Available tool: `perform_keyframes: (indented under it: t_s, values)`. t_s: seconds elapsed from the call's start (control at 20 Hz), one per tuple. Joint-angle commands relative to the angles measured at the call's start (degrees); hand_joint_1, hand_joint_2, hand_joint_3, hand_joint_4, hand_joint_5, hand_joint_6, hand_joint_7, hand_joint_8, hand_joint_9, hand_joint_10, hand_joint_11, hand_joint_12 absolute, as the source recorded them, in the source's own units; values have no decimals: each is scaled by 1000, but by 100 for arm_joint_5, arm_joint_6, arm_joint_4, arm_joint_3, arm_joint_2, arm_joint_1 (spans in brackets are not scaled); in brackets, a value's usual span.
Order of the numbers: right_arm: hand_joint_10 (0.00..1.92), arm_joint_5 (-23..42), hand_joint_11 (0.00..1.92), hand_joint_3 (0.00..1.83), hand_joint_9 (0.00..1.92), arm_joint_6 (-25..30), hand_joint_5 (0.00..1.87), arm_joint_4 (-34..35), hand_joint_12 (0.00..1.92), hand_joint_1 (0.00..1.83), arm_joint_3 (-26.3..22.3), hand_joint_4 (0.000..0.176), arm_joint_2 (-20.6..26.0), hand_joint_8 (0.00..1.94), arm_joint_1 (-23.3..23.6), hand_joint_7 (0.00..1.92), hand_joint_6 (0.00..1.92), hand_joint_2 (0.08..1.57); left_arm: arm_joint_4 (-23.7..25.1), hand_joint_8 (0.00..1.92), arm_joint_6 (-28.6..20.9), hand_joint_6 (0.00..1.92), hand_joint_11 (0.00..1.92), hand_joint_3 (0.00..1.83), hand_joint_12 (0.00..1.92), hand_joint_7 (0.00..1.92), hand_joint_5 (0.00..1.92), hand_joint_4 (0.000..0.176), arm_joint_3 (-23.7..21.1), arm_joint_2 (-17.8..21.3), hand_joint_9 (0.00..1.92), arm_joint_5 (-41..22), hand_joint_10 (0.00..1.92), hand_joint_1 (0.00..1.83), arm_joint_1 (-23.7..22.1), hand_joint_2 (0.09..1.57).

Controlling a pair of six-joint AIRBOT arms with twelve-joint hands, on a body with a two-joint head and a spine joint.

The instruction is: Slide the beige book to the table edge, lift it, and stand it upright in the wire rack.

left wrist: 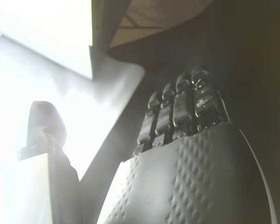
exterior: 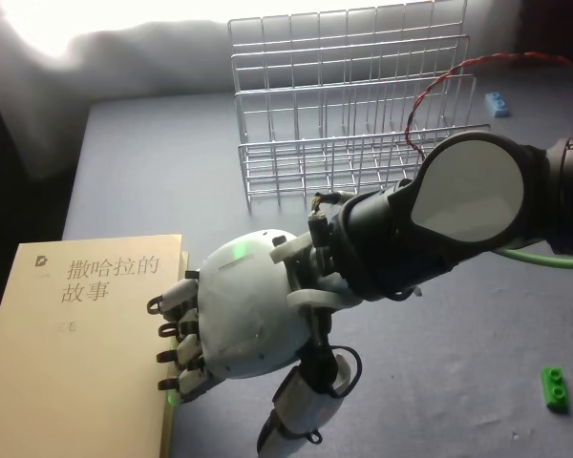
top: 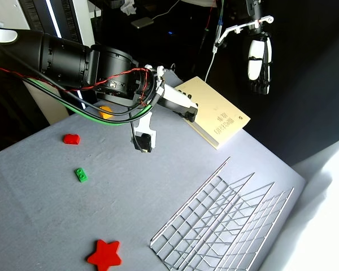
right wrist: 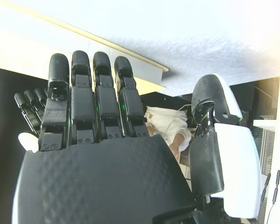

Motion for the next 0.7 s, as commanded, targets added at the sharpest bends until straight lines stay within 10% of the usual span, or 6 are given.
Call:
perform_keyframes:
  t_s: [0.0,0.65]
  values:
    - [1,-263,0,3,339,-34,322,169,877,118,-10,0,8,1,86,336,0,1163,-58,0,-2,10,10,6,5,0,31,0,32,6,11,-395,4,679,-14,1047]
    - [5,-331,0,0,315,-170,311,169,884,183,246,0,-127,4,-66,313,4,1145,-57,3,40,7,19,1,22,8,32,0,99,-21,25,-455,7,664,-15,1057]
